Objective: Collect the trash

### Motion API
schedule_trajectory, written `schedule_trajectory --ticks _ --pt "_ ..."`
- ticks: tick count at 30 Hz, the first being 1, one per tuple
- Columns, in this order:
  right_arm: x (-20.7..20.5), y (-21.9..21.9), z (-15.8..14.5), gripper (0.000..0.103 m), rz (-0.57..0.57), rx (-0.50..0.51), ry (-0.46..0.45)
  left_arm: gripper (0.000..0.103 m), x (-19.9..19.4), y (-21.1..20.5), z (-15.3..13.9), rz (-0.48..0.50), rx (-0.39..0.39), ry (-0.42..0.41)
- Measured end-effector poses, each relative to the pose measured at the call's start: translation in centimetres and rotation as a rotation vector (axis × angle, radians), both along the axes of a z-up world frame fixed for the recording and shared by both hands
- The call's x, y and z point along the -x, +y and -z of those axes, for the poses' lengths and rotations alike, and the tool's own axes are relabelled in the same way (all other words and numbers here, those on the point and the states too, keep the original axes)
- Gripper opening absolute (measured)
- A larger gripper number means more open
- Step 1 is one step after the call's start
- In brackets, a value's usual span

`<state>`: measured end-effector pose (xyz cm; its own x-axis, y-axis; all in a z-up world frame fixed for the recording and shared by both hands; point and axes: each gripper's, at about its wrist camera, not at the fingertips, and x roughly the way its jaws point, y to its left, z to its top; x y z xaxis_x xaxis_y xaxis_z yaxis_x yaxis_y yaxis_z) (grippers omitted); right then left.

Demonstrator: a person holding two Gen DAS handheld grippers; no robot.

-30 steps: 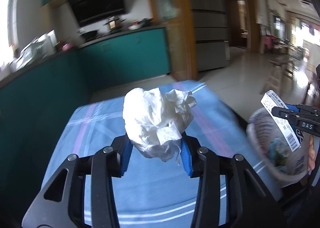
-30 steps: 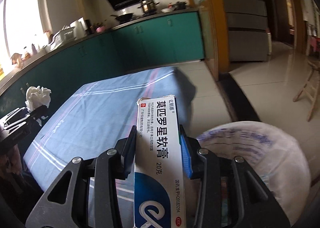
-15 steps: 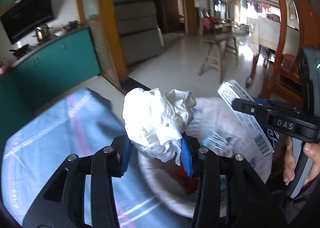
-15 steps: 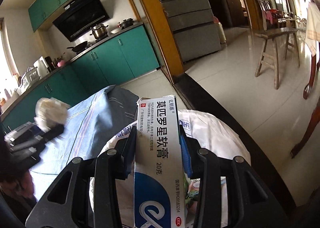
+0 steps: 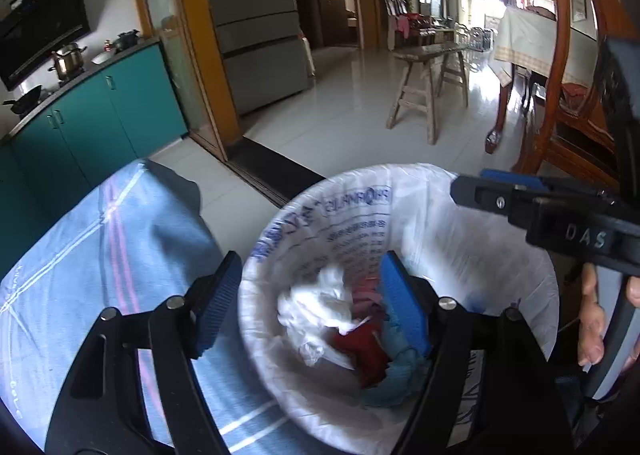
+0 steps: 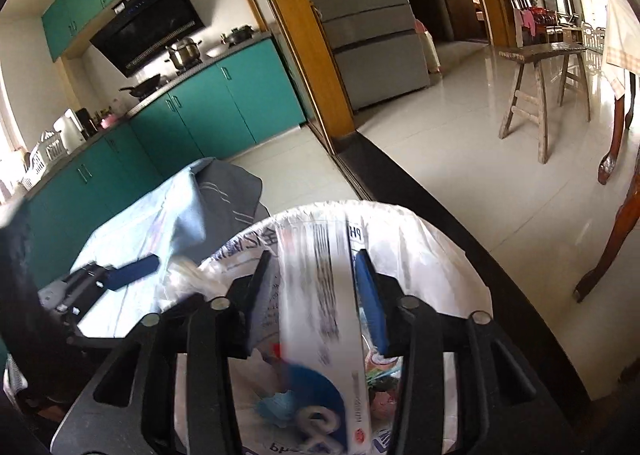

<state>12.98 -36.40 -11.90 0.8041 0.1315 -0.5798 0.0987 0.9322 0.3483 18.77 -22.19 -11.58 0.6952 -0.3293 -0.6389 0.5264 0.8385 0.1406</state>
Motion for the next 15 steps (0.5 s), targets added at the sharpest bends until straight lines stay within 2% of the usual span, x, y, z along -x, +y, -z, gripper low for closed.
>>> schedule_trajectory --ticks 4,6,12,15 --pt "0.0 -0.1 0.1 0.078 0.029 -0.010 -0.021 0.081 0.7 3.2 -2.0 -0.059 0.020 -0.045" --pt "0.1 0.0 0.1 0.085 0.050 -0.013 -0.052 0.085 1.5 4.5 -2.8 -0.088 0.028 -0.068" --pt "1.8 1.7 -0.5 0.096 0.114 0.003 -0.173 0.095 6.4 10.2 -6.1 -0.202 0.022 -0.185" --pt "3.7 4.0 -0.7 0.097 0.125 0.021 -0.205 0.099 8.7 13.2 -7.2 -0.249 0.014 -0.234"
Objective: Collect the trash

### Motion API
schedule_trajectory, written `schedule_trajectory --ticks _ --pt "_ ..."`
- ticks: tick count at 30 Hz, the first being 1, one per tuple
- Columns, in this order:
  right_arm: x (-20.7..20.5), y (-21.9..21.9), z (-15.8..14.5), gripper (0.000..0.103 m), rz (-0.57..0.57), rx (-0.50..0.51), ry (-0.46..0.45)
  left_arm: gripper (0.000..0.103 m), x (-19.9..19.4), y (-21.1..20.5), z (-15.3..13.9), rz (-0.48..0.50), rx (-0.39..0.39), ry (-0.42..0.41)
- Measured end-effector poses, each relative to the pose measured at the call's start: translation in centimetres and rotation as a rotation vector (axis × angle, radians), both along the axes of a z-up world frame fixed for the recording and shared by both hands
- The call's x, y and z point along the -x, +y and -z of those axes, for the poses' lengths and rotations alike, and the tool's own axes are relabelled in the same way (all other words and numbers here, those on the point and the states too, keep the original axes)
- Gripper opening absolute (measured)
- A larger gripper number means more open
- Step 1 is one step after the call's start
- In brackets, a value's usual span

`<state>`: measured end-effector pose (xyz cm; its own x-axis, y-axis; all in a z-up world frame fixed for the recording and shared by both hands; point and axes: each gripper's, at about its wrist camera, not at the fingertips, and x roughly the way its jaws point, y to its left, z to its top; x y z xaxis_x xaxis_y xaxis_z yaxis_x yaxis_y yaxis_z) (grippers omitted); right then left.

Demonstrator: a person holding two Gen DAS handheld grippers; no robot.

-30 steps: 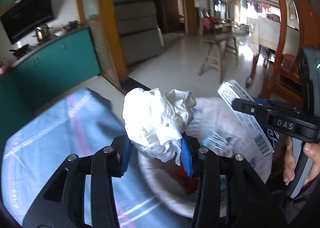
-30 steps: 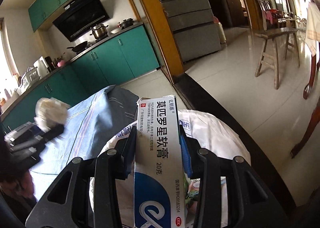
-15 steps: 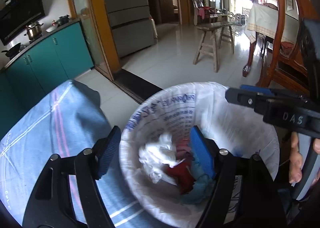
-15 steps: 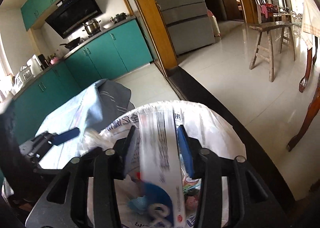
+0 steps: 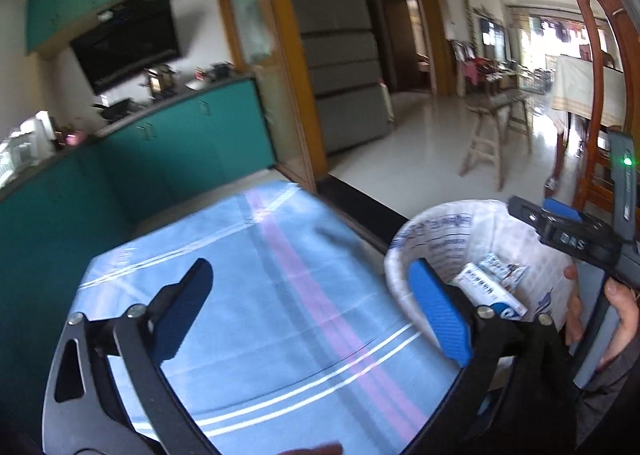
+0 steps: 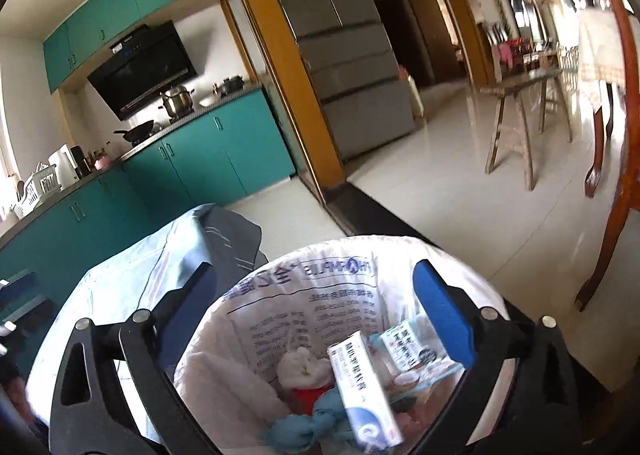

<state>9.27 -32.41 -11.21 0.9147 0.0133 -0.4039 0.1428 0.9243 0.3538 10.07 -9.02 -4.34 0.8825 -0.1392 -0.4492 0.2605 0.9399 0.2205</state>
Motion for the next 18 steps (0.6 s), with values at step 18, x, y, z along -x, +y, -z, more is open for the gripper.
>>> schedule_trajectory --ticks 18 --pt "13.5 14.7 -12.3 0.100 -0.093 0.262 -0.083 0.100 14.5 11.8 -6.5 -0.173 0.069 -0.095"
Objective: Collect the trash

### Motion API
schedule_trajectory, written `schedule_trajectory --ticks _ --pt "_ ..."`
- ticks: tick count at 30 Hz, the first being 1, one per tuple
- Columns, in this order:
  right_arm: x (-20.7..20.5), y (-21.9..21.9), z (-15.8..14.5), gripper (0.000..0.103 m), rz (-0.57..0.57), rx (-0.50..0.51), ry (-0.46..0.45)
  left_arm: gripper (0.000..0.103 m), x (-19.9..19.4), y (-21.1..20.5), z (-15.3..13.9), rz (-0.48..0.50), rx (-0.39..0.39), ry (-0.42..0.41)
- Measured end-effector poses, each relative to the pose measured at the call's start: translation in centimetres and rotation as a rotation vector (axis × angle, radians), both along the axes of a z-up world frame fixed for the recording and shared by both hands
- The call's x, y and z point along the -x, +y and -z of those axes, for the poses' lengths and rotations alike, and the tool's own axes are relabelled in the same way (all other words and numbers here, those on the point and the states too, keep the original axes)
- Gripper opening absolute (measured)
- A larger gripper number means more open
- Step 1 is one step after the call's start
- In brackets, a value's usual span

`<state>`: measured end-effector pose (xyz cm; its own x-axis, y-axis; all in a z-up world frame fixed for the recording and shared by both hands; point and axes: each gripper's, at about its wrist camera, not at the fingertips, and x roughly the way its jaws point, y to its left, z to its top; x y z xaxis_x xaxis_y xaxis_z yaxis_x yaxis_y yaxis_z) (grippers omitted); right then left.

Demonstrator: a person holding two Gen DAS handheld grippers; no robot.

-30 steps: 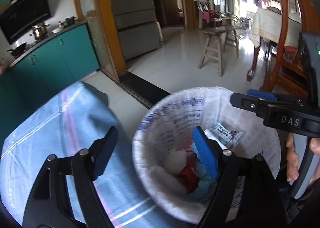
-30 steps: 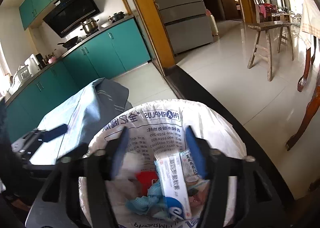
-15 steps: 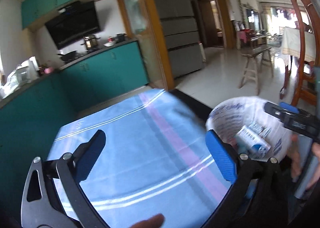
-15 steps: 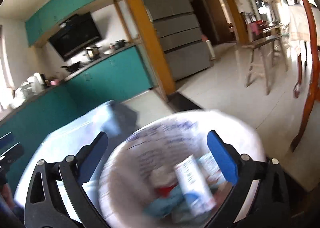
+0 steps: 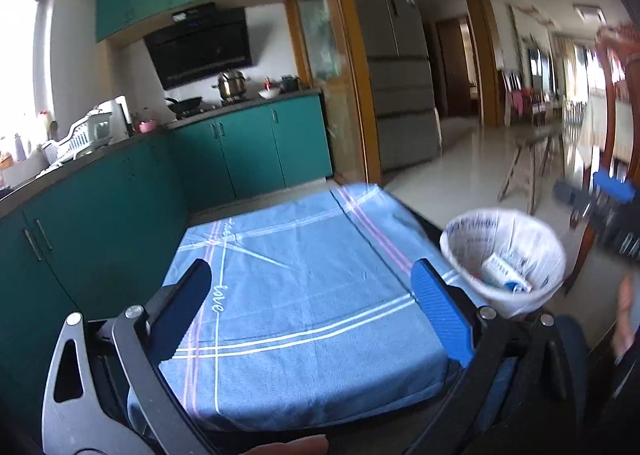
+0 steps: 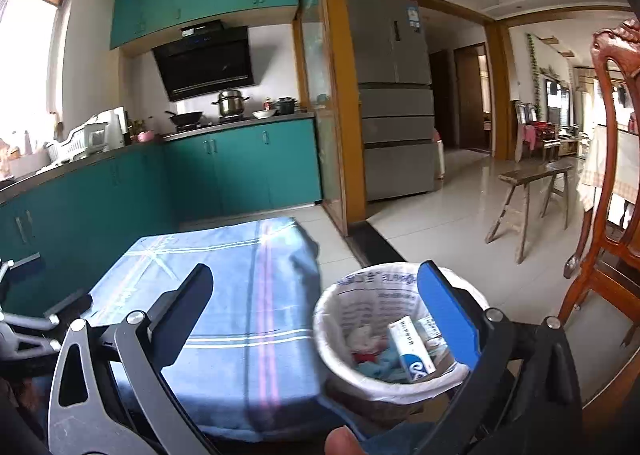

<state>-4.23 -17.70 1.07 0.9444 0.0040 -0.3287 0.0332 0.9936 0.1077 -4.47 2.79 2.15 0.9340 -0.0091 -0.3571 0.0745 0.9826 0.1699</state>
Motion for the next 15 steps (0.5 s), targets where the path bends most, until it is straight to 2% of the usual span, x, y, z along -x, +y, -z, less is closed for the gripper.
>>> schedule_trajectory --ticks 7,15 --pt "1.6 2.9 -0.6 0.100 -0.062 0.069 -0.015 0.100 1.7 0.6 -1.1 -0.004 0.020 -0.041" --pt "2.9 3.5 -1.0 0.100 -0.082 0.055 -0.049 0.100 2.3 1.4 -0.7 -0.023 0.032 -0.033"
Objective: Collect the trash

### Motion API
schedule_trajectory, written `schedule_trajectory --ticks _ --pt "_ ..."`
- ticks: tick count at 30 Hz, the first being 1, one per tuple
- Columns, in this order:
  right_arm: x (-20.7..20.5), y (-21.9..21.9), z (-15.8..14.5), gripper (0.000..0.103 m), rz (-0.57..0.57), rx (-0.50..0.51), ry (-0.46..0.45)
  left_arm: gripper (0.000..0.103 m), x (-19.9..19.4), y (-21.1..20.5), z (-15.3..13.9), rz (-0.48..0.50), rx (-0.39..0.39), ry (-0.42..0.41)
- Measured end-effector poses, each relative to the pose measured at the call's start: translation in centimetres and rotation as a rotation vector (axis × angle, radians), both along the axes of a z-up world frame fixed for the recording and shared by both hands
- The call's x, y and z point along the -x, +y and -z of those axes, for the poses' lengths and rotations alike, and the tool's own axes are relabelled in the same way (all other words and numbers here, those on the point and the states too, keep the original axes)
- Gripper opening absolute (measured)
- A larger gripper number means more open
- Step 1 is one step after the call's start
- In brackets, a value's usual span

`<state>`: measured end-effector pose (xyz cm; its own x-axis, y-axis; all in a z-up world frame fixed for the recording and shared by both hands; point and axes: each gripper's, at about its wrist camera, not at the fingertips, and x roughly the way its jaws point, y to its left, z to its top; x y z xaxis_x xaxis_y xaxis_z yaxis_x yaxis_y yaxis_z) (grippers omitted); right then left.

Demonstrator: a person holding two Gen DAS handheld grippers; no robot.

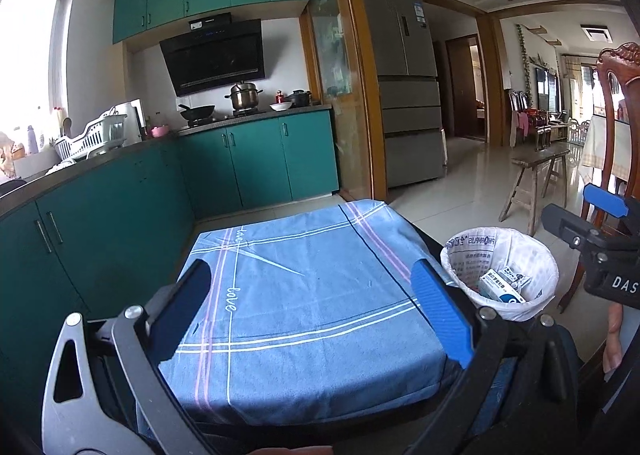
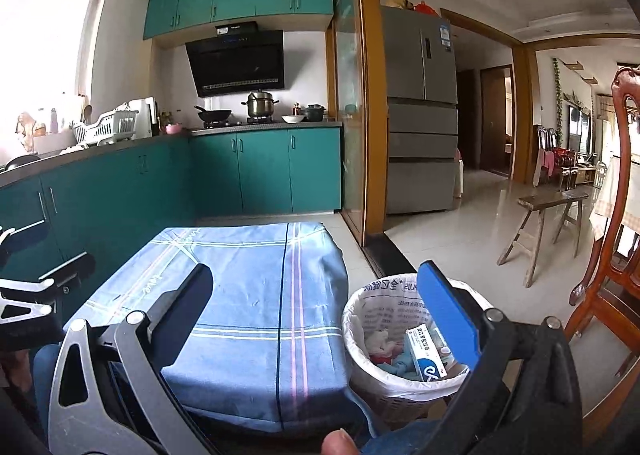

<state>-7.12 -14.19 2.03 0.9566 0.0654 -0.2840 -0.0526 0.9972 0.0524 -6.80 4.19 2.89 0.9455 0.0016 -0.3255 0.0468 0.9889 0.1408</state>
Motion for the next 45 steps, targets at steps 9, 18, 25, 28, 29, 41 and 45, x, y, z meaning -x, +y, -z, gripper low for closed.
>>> schedule_trajectory --ticks 9,18,25,28,29,41,45 --pt "1.6 0.1 -0.3 0.100 -0.006 0.004 -0.016 0.100 1.1 0.2 -0.2 0.000 0.004 -0.012" --pt "2.1 0.0 -0.5 0.100 0.006 0.001 -0.021 0.100 1.4 0.5 -0.2 -0.006 0.017 -0.016" --pt "2.6 0.3 -0.6 0.100 0.002 0.003 -0.027 0.100 1.6 0.7 -0.1 -0.009 0.016 -0.015" --pt "2.6 0.3 -0.6 0.100 0.001 0.002 -0.027 0.100 1.7 0.7 -0.1 -0.009 0.014 -0.014" --pt "2.7 0.3 -0.6 0.100 0.001 0.003 -0.027 0.100 1.7 0.7 -0.1 -0.010 0.015 -0.013" --pt "2.9 0.4 -0.7 0.100 -0.005 -0.003 -0.021 0.100 1.6 0.8 0.2 -0.021 0.017 0.001" --pt "3.1 0.4 -0.6 0.100 -0.007 -0.004 -0.021 0.100 1.6 0.8 0.2 -0.025 0.020 0.004"
